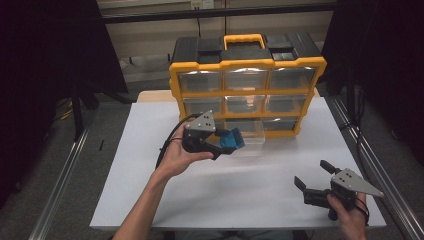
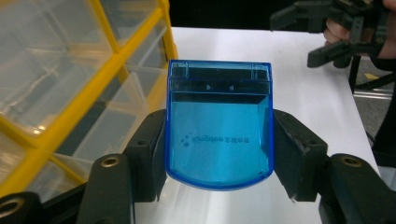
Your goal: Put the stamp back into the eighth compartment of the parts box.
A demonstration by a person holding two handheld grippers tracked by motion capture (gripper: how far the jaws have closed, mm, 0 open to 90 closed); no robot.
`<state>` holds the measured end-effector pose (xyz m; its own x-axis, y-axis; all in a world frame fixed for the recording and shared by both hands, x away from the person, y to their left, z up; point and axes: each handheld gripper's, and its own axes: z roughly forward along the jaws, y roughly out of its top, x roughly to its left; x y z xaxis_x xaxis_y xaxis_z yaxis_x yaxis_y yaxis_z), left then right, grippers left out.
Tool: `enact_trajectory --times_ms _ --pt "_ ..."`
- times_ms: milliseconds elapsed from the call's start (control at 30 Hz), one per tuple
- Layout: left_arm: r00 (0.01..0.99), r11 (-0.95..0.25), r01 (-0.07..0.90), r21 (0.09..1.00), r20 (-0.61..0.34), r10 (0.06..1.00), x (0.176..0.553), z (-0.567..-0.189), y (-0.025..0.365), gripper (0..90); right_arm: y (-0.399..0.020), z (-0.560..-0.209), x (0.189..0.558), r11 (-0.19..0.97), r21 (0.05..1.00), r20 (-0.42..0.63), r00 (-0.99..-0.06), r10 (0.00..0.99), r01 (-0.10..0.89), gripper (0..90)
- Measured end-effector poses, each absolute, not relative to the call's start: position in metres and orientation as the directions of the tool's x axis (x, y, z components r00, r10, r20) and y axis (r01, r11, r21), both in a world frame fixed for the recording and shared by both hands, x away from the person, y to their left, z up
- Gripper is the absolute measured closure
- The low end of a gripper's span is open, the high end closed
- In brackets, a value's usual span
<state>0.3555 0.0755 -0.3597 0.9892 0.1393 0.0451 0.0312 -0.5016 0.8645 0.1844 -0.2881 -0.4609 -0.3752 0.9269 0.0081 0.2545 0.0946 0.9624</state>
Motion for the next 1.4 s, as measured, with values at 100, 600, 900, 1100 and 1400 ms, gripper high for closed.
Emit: enact_trajectory --times_ms 100,600,900,1100,1400 --pt "0.988 -0.509 0.035 0.860 0.045 0.144 0.360 -0.356 0.076 42.2 -0.288 -0.461 0.184 0.093 0.962 0.010 -0.377 0.926 0.255 0.1" --pt "0.984 -0.534 0.039 0.845 0.061 0.168 0.380 -0.341 0.071 42.3 -0.288 -0.461 0.185 0.095 0.962 0.008 -0.375 0.927 0.256 0.1" --pt "0.982 -0.562 0.038 0.826 0.073 0.174 0.390 -0.336 0.065 42.3 -0.288 -0.461 0.185 0.096 0.962 0.008 -0.375 0.927 0.257 0.1" --pt "0.982 -0.576 0.052 0.816 0.064 0.180 0.398 -0.338 0.060 42.3 -0.287 -0.461 0.184 0.097 0.961 0.009 -0.382 0.924 0.259 0.1" --pt "0.981 -0.616 0.055 0.786 0.071 0.179 0.409 -0.336 0.057 42.3 -0.288 -0.461 0.184 0.095 0.962 0.009 -0.376 0.927 0.257 0.1"
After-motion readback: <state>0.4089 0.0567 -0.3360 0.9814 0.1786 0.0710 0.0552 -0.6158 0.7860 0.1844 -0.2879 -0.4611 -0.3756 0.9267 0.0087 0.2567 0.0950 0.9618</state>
